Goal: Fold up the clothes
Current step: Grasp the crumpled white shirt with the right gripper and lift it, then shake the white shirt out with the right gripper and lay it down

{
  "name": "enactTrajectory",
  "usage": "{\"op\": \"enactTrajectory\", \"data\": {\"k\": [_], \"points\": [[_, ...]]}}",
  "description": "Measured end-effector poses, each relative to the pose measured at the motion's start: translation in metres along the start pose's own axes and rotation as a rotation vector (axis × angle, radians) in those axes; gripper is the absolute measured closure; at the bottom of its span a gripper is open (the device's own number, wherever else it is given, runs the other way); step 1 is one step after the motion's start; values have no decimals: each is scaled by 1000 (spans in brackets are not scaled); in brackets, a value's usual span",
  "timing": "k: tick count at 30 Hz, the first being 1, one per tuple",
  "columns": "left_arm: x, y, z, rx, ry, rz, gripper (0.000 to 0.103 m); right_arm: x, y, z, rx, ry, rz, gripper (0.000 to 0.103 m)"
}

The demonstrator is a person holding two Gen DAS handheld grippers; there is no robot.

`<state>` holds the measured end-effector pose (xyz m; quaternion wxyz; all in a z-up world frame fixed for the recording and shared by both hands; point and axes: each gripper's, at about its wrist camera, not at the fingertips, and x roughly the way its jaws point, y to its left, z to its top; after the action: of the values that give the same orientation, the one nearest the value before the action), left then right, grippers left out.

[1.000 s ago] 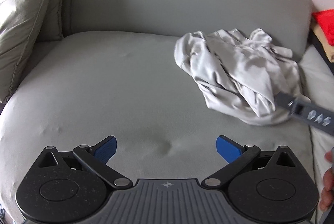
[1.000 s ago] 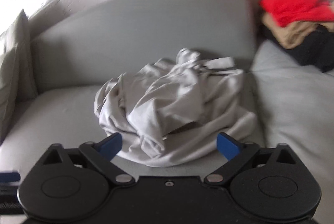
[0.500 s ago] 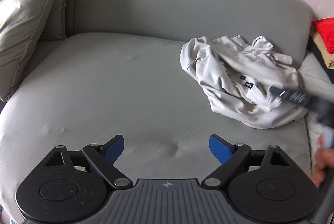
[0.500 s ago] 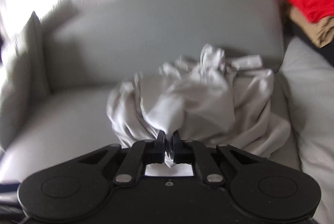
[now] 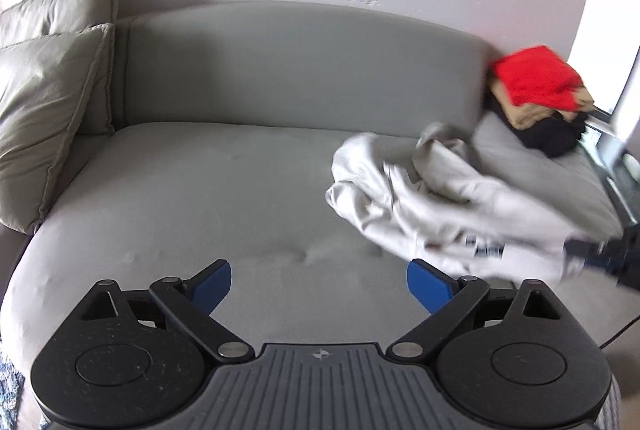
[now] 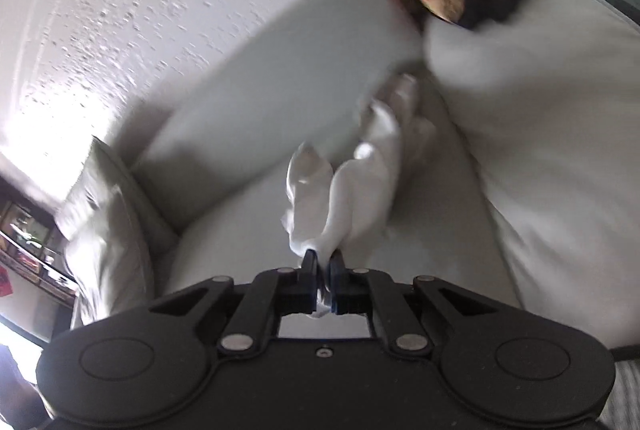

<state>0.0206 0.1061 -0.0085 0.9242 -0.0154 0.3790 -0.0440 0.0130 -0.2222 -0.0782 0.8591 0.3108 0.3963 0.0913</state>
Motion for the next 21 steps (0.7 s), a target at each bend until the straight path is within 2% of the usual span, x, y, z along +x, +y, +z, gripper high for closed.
{"op": "enactTrajectory", "data": {"k": [2, 5, 6, 7, 8, 10, 12, 14, 18, 21], "points": [[-18, 1, -4, 21, 0, -40, 8, -8, -11, -14, -6, 26, -44, 96], [-36, -2, -10, 60, -11, -78, 6, -11, -21, -23, -45, 55, -115, 81], [-36, -6, -13, 75, -13, -70, 4, -12, -21, -23, -69, 44, -137, 64], [-33, -11, -16, 86, -10, -55, 2, -13, -17, -22, -102, 22, -162, 51], [-27, -16, -20, 93, -5, -38, 2, -12, -12, -22, -145, -4, -188, 48], [-4, -26, -28, 97, 30, -21, 4, -7, -2, -23, -209, -28, -201, 47], [23, -35, -36, 92, 73, -28, 16, 7, 5, -22, -253, -22, -176, 47], [48, -43, -44, 87, 113, -41, 34, 24, 12, -22, -290, -4, -155, 49], [82, -53, -46, 78, 151, -61, 41, 64, 28, -25, -386, 39, -129, 63], [97, -53, -44, 79, 170, -58, 43, 95, 35, -30, -443, 71, -137, 64]]}}
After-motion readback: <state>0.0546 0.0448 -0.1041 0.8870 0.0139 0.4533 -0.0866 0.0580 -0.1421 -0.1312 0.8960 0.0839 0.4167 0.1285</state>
